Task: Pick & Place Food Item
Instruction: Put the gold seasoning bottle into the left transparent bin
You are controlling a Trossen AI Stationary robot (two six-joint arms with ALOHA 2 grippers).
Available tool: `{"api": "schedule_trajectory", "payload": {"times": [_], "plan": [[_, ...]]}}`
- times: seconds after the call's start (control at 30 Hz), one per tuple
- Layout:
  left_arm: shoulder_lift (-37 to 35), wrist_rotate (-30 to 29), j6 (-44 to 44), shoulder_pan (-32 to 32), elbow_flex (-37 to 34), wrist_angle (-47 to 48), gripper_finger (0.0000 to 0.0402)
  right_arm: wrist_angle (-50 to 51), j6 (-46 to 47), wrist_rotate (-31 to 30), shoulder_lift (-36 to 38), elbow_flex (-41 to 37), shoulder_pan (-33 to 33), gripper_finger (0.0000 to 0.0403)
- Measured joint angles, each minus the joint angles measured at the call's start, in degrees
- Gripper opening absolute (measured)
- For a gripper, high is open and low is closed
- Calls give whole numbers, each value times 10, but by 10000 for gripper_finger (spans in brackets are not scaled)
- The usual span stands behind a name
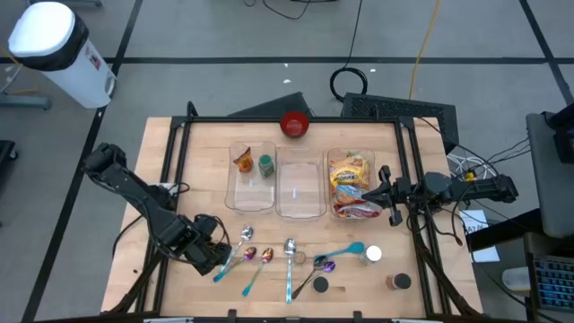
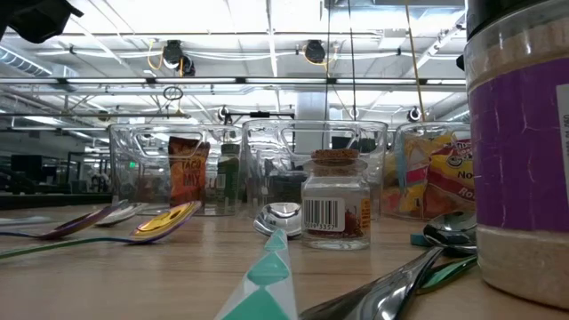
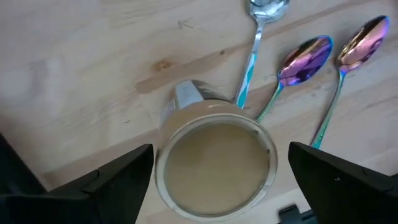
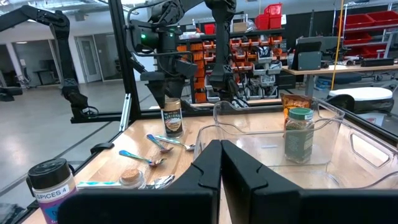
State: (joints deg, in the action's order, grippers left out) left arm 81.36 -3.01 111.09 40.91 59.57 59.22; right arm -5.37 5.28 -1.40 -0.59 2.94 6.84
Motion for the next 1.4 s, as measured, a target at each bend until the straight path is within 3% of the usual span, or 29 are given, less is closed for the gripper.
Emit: {"api": "schedule_trajectory", "payload": {"times": [0.57, 0.67, 0.83, 1.13, 1.4], "plan": [[0, 19, -4, 0, 0, 8, 376, 0, 0, 0, 0, 0, 0, 0], [0, 19, -4, 0, 0, 8, 355, 0, 0, 0, 0, 0, 0, 0], [0, 17, -3, 0, 0, 7, 275, 0, 0, 0, 0, 0, 0, 0], [-13, 15, -39, -18, 5, 19, 275, 0, 0, 0, 0, 0, 0, 0], [-58, -11, -136, -64, 46, 32, 275, 0, 0, 0, 0, 0, 0, 0]]}}
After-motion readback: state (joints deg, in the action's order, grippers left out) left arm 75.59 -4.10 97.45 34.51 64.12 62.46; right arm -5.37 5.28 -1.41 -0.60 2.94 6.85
